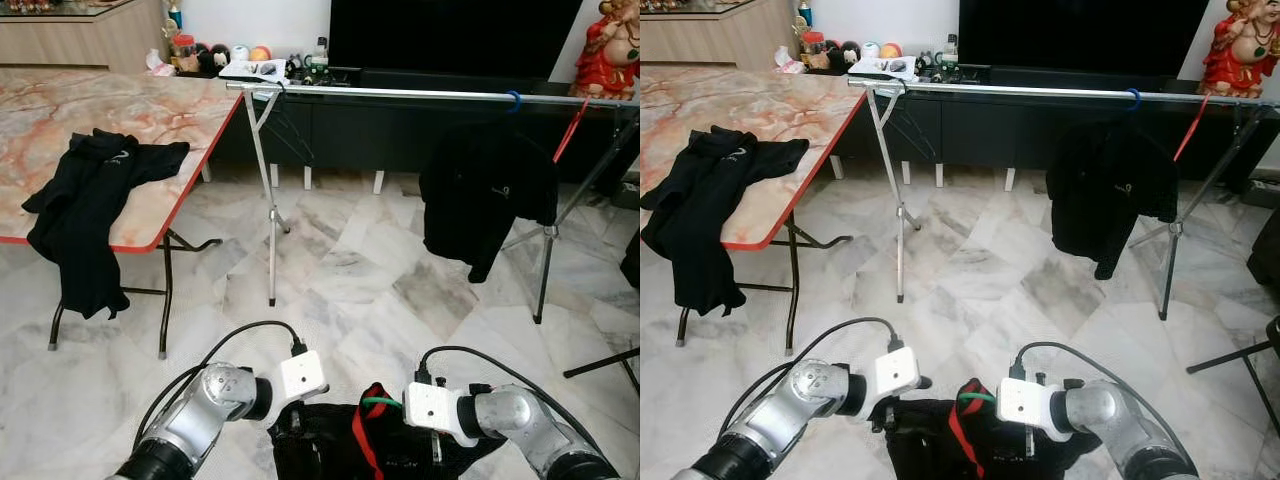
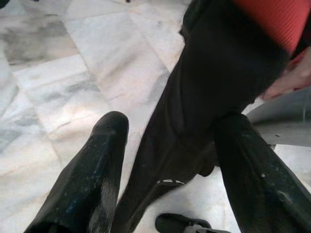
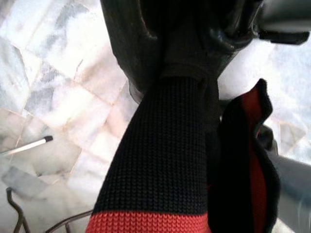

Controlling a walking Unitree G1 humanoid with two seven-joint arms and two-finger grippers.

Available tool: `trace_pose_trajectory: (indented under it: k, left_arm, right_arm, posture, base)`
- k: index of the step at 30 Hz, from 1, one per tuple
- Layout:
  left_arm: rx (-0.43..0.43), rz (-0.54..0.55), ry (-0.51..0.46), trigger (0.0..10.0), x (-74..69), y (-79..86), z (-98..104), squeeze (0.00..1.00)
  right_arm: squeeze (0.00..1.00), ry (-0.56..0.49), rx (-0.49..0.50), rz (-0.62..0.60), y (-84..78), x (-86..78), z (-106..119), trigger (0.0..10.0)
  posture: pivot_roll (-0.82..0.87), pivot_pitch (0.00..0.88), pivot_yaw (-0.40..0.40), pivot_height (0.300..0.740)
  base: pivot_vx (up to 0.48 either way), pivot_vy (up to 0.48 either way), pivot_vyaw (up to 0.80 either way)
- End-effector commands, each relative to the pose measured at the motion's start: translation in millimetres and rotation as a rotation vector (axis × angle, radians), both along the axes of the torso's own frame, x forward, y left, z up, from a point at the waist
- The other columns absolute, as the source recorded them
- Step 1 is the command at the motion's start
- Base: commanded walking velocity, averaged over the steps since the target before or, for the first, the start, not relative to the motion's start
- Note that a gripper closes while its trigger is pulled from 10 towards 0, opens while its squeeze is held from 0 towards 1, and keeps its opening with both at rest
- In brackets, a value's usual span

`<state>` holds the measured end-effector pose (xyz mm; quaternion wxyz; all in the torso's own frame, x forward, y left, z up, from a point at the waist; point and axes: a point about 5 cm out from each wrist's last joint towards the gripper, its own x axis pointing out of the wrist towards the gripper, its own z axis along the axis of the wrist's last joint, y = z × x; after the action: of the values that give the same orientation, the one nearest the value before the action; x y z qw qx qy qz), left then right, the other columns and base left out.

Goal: Hang hanger

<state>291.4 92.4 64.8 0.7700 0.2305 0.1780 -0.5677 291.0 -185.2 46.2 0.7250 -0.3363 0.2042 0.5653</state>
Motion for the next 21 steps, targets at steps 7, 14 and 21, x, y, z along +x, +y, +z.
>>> trace_pose_trajectory:
  k: [7,14,21]
  left_arm:
    - [-0.035,-0.006,0.028,10.0,1.7,-1.2,-1.3,0.0]
    - [-0.063,-0.011,0.038,10.0,1.9,-3.8,-2.0,0.0]
    - [-0.121,-0.016,0.076,4.0,0.6,-7.9,-2.0,0.0]
  right_arm:
    - [0.0,-0.058,0.129,0.008,2.8,11.2,25.1,0.0]
    - [0.0,-0.004,0.145,0.077,7.9,8.0,26.1,0.0]
    - [0.0,0.019,0.176,0.065,12.3,8.0,22.9,0.0]
  posture:
    - [0.06,0.042,-0.003,0.74]
    - [0.07,0.035,-0.007,0.74]
    - [0.07,0.033,-0.011,0.74]
  base:
    - [0.0,0.0,0.0]
    - [0.0,0.0,0.0]
    - [0.0,0.0,0.0]
